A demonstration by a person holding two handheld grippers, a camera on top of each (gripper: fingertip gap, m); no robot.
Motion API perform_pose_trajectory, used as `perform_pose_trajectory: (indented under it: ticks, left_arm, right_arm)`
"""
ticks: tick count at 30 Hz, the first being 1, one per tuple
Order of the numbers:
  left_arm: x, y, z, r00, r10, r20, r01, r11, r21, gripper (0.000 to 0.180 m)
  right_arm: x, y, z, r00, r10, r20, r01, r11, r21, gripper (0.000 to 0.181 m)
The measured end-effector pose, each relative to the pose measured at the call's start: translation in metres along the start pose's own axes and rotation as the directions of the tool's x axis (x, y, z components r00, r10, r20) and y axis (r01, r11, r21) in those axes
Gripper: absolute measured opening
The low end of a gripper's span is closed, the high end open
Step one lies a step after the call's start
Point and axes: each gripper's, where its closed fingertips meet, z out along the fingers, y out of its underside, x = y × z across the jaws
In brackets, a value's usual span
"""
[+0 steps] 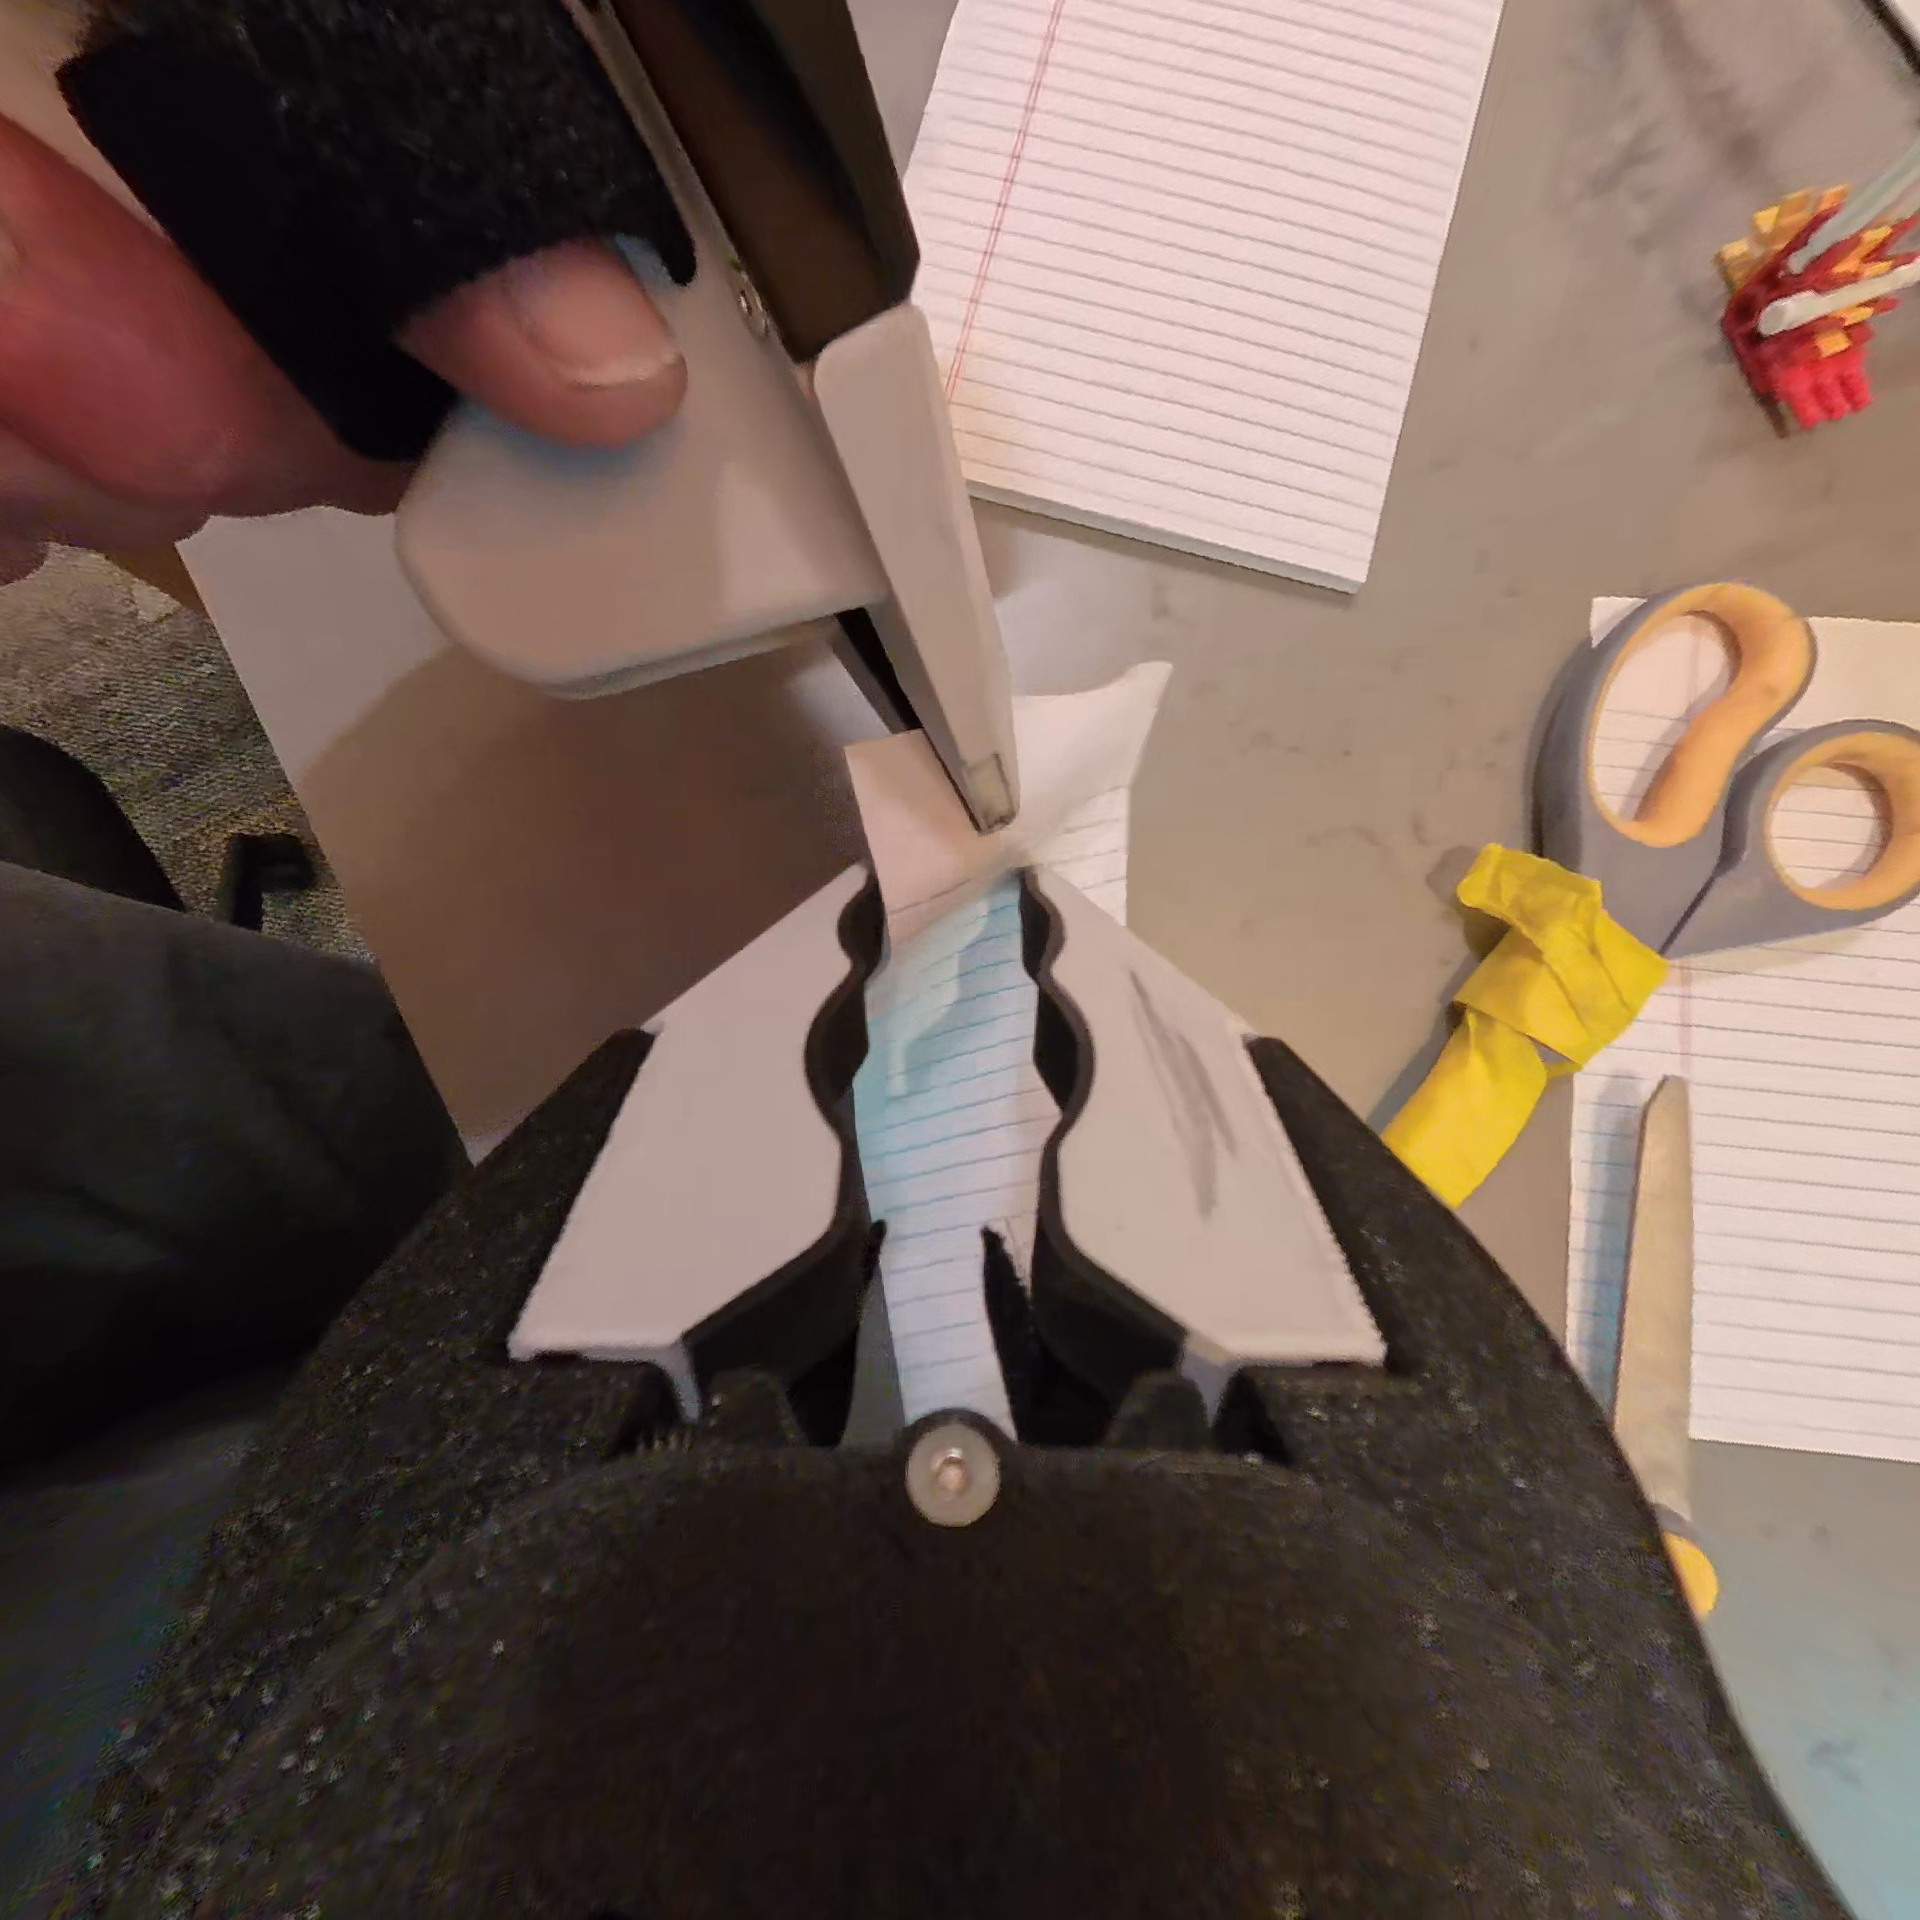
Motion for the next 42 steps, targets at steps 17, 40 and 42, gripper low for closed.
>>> perform_pose_trajectory:
  ticks: [17, 40, 42]
  left_arm:
    - [0.029, -0.011, -0.005, 0.968, 0.247, 0.044, -0.249, 0.966, 0.065, 0.012]
    - [0.040, -0.015, -0.001, 0.929, 0.347, 0.133, -0.365, 0.917, 0.162, 0.002]
    - [0.040, -0.014, -0.002, 0.930, 0.345, 0.126, -0.362, 0.918, 0.159, 0.000]
  right_arm:
    - [0.016, -0.013, -0.026, 0.929, 0.295, 0.222, -0.310, 0.950, 0.035, 0.000]
    - [0.020, -0.024, -0.043, 0.760, 0.496, 0.419, -0.540, 0.842, -0.016, 0.000]
    - [0.019, -0.025, -0.046, 0.729, 0.512, 0.455, -0.567, 0.824, -0.018, 0.005]
